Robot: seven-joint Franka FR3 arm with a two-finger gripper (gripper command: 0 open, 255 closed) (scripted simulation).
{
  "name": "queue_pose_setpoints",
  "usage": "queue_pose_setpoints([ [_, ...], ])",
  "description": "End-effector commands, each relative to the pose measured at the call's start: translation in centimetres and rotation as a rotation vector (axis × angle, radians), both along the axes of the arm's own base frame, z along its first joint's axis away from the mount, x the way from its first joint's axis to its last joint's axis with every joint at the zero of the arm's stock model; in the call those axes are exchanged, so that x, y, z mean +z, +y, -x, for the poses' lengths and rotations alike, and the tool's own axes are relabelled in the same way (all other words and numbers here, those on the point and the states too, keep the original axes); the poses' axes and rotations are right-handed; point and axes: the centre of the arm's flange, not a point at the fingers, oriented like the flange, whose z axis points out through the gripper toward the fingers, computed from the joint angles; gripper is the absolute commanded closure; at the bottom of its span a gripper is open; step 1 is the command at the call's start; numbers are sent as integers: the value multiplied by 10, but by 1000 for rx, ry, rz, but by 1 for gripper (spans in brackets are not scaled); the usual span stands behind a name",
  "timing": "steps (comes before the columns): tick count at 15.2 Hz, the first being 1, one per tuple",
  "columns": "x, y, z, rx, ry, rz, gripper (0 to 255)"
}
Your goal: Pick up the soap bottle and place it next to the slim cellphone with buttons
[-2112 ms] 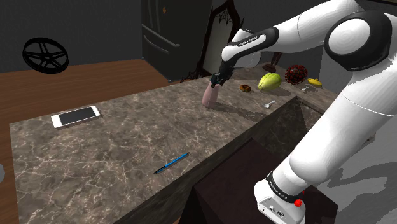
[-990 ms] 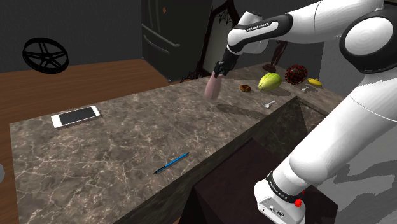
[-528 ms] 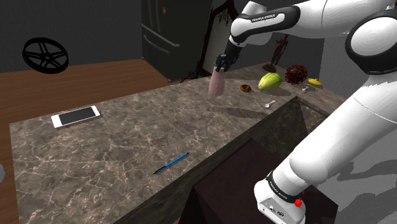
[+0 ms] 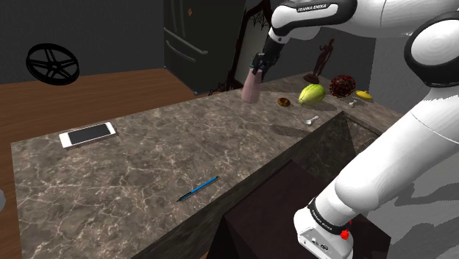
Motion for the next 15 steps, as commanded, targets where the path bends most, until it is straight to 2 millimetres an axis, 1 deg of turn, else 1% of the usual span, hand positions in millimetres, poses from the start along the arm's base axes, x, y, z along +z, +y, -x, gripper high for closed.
queue_pose_setpoints([
  [1,10,1,0,0,0,0,255],
  [15,84,1,0,0,0,0,255],
])
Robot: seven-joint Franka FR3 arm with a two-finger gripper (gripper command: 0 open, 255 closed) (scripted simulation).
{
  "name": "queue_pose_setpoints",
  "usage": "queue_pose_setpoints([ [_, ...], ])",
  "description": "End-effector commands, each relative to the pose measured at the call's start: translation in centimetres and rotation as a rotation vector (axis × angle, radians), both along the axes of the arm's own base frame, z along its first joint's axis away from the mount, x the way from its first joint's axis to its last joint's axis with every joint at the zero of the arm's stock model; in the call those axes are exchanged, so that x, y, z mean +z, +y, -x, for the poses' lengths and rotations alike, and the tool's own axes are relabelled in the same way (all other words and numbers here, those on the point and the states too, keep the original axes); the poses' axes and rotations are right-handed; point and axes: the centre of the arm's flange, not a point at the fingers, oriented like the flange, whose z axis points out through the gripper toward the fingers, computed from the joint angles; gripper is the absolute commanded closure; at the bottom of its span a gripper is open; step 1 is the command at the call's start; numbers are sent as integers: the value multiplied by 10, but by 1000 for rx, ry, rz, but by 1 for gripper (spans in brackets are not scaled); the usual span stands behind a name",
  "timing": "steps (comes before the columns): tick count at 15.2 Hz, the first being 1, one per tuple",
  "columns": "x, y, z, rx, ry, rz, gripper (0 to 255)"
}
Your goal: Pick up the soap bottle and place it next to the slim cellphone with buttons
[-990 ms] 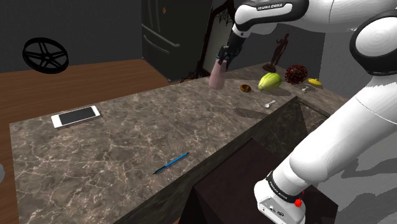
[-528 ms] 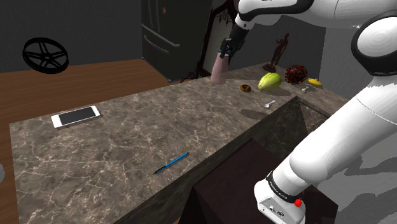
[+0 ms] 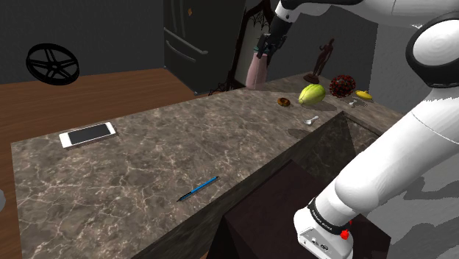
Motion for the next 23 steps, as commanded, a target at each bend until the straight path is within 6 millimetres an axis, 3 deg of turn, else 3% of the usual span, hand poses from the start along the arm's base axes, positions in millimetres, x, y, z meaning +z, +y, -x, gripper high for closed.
queue_pose_setpoints([
  [1,13,0,0,0,0,0,255],
  [13,73,0,0,0,0,0,255],
  [23,24,117,-35,0,0,0,255],
])
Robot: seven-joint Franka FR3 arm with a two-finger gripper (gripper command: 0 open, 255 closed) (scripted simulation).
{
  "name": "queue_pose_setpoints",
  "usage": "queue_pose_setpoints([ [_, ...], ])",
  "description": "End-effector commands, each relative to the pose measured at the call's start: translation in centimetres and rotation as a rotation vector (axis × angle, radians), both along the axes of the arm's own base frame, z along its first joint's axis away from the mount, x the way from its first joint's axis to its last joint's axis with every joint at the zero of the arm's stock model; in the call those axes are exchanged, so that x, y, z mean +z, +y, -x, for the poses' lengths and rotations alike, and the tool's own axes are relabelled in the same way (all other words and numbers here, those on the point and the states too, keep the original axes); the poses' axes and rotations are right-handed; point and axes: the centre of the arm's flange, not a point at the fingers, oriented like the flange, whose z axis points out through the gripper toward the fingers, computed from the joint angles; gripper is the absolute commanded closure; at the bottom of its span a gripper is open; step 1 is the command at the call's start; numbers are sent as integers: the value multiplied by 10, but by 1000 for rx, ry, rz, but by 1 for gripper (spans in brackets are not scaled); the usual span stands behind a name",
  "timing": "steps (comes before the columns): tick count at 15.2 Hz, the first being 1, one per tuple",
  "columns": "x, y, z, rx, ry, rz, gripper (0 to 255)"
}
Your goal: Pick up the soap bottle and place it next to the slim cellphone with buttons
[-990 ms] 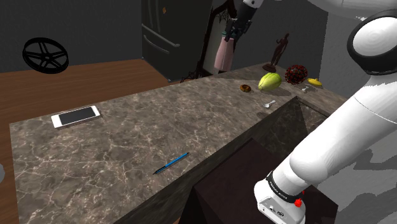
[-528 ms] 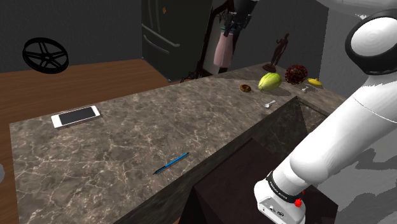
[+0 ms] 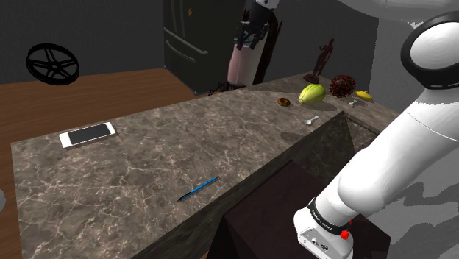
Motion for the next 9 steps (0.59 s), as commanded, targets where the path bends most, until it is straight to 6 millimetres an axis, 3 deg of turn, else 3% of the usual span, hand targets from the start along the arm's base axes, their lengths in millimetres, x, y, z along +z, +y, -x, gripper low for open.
queue_pose_setpoints([
  [1,-9,24,-6,-1,-1,0,255],
  [9,-49,118,-34,-1,-1,0,255],
])
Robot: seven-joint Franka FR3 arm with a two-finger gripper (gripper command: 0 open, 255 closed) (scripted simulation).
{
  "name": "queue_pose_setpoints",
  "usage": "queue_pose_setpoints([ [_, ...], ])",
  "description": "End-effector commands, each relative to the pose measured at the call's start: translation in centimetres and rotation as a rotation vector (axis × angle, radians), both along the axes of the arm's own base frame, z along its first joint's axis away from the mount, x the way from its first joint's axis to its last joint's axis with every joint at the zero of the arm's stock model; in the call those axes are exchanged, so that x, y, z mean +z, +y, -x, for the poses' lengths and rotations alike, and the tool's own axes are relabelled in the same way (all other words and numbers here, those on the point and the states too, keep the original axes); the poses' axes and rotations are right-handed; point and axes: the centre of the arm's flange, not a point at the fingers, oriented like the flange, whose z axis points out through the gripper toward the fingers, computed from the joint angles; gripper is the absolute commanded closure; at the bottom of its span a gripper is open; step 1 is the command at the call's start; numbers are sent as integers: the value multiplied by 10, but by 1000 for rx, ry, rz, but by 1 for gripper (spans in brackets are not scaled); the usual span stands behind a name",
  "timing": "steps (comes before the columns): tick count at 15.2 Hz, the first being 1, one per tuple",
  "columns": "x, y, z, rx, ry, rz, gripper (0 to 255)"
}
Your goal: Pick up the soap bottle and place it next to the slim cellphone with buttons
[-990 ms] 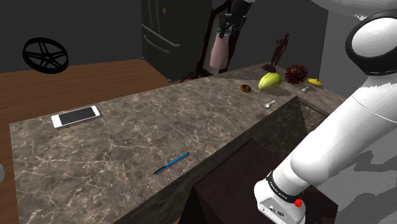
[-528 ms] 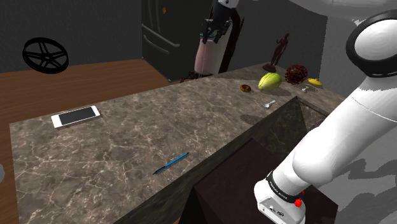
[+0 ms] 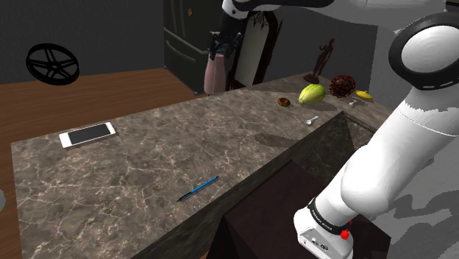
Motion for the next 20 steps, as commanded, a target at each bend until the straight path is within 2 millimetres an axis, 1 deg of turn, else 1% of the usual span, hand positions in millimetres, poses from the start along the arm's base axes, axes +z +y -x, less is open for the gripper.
queue_pose_setpoints([
  [1,-9,23,-7,-1,-2,-1,255],
  [20,-103,246,-73,-1,-2,-1,255],
])
